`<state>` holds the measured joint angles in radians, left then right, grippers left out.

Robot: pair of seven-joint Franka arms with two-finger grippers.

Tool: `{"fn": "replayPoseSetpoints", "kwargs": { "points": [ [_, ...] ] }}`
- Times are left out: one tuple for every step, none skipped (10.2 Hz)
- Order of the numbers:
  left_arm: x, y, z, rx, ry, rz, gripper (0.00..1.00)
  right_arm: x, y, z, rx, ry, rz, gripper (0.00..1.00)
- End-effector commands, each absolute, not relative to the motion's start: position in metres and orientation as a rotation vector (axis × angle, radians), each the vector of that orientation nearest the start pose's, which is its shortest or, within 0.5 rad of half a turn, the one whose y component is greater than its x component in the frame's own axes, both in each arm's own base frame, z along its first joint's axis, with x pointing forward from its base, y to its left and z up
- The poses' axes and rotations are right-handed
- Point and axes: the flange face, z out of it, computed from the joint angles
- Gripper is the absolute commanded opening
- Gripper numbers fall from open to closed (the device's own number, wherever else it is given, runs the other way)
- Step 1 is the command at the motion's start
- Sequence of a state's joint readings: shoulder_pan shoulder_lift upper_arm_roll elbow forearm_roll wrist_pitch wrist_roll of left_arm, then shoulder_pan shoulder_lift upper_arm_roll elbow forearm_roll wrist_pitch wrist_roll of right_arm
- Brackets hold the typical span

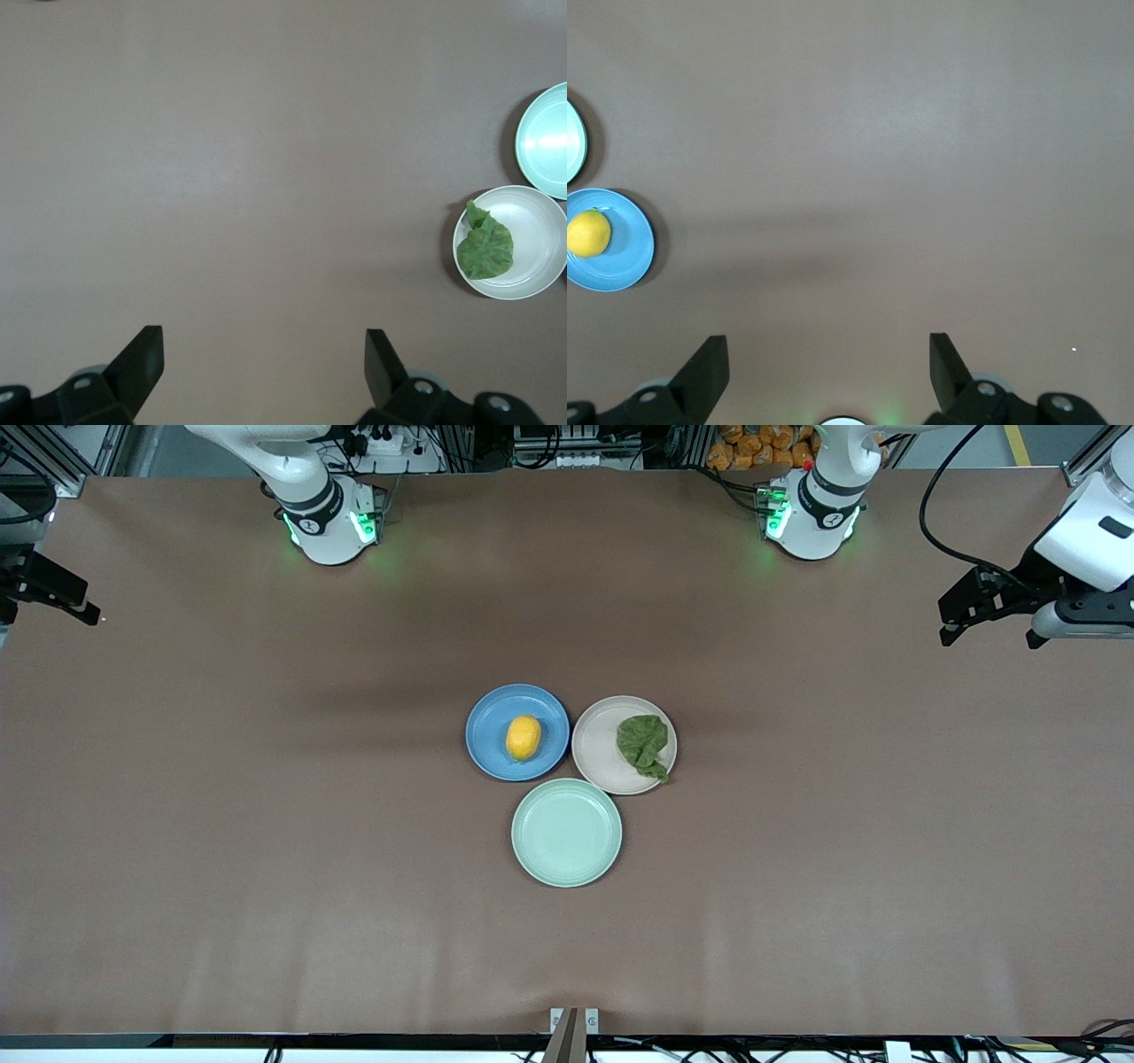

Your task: Place lemon and lettuce in plates

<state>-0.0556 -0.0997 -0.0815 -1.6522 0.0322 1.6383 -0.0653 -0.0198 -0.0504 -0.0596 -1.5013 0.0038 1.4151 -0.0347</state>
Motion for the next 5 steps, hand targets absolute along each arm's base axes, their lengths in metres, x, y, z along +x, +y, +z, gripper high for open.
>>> {"fn": "replayPoseSetpoints", "kwargs": {
  "points": [
    [0.5244,-0.0694,0.6512,-3.092,0.137,-0.153,1.0,0.5219,-0.0451,0.6767,-3.112,0.07,0.047,1.0],
    [0.5244,-0.0691,0.6519,-3.096,0.134,-0.155,1.0,0.522,-0.0443,0.6767,-3.112,0.068,0.047,1.0],
    [0.5247,-0.0658,0.6511,-3.099,0.118,-0.15,1.0,0.5209,-0.045,0.6771,-3.112,0.068,0.052,1.0],
    [0.5237,-0.0639,0.6499,-3.1,0.11,-0.132,1.0,0.5203,-0.0452,0.6779,-3.113,0.068,0.05,1.0],
    [0.5212,-0.0613,0.648,-3.102,0.1,-0.091,1.0,0.5198,-0.0451,0.6787,-3.113,0.068,0.048,1.0]
  ]
}}
